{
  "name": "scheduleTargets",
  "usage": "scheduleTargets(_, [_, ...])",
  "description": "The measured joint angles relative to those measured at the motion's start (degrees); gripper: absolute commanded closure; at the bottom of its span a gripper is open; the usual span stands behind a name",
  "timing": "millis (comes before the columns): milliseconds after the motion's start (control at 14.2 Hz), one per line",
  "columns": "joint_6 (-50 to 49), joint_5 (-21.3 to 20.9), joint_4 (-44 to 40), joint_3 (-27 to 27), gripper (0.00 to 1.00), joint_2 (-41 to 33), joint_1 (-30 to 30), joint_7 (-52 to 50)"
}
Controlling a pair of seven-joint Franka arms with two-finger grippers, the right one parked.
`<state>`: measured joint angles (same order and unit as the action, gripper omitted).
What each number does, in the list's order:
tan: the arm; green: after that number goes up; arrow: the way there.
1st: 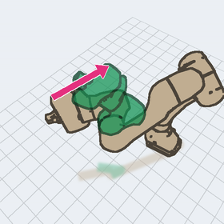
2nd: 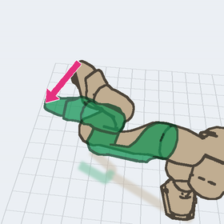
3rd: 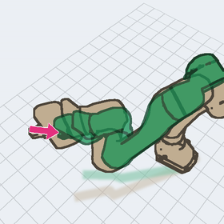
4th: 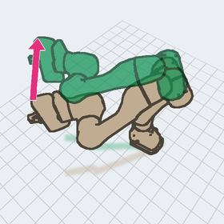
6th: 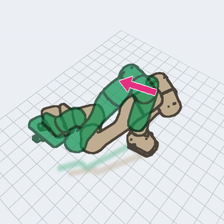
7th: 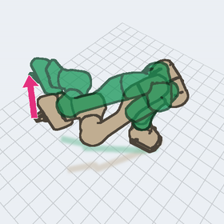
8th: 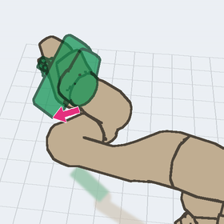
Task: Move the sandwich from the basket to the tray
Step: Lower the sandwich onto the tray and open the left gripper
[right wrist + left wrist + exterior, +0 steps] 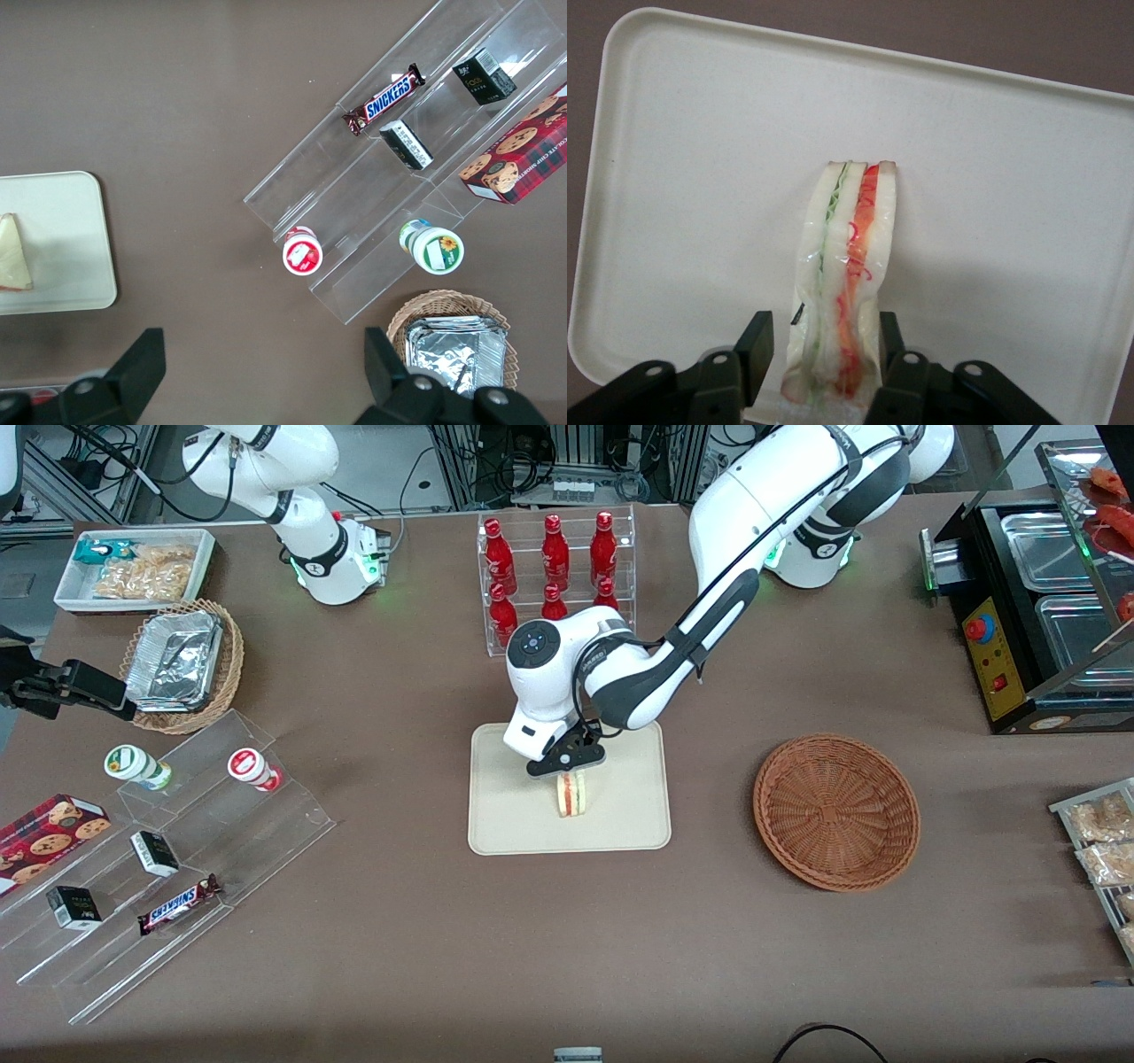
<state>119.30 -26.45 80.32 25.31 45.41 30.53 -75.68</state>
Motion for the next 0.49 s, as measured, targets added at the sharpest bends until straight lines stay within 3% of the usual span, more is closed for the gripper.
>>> scheduleTargets(494, [-0.63,-0.09,-2.76,-0.41,0.00,-0.05,-0.39,-0.05])
